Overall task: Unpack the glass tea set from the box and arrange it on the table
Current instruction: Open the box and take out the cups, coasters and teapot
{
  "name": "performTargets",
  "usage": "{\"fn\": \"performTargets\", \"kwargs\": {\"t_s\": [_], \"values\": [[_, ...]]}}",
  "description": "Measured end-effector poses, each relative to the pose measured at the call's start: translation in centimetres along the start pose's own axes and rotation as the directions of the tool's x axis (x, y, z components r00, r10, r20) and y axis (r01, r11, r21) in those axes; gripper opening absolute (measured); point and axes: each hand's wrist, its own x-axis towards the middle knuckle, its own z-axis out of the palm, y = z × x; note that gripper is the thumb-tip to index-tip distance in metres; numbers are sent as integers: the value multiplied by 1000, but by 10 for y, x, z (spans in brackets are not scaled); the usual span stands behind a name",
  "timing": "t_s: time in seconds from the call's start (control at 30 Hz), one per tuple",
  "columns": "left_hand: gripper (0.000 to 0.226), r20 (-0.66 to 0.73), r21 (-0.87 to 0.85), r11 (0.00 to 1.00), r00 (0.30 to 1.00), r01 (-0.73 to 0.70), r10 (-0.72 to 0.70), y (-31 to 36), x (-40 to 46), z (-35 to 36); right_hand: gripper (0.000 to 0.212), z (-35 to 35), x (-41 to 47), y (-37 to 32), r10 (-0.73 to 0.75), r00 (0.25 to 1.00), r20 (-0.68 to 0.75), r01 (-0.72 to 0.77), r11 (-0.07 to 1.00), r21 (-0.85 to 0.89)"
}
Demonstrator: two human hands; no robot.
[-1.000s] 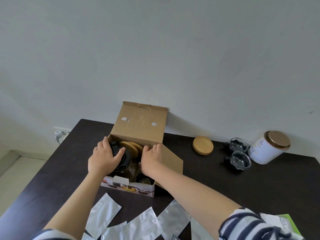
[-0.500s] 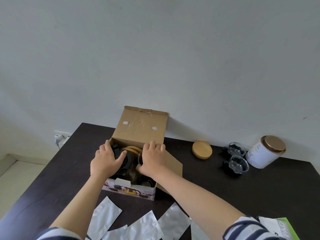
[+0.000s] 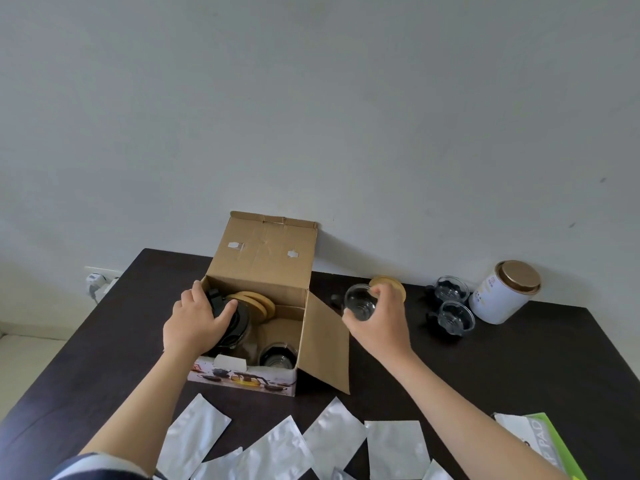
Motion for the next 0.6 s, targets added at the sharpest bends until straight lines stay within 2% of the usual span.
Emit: {"fn": "performTargets", "kwargs": {"t_s": [0.13,0.3,0.47,0.6], "values": [[88,1,7,1000,1000,2,-2,1,0,0,51,-20,-13,62,201,980,-2,-200,976,-86],[87,-1,23,1000,1000,8,-8,2,0,0,54,-43,-27,115,419,908,-25,-418,897,-143],[87,1,22,1000,1000,12,-12,1,1,1,54,-61,-29,145,473,881,-18,-471,874,-121],[87,4,33,999,1000,18,-18,2,1,2,54,-70,-29,158,445,895,10,-443,892,-88]]}}
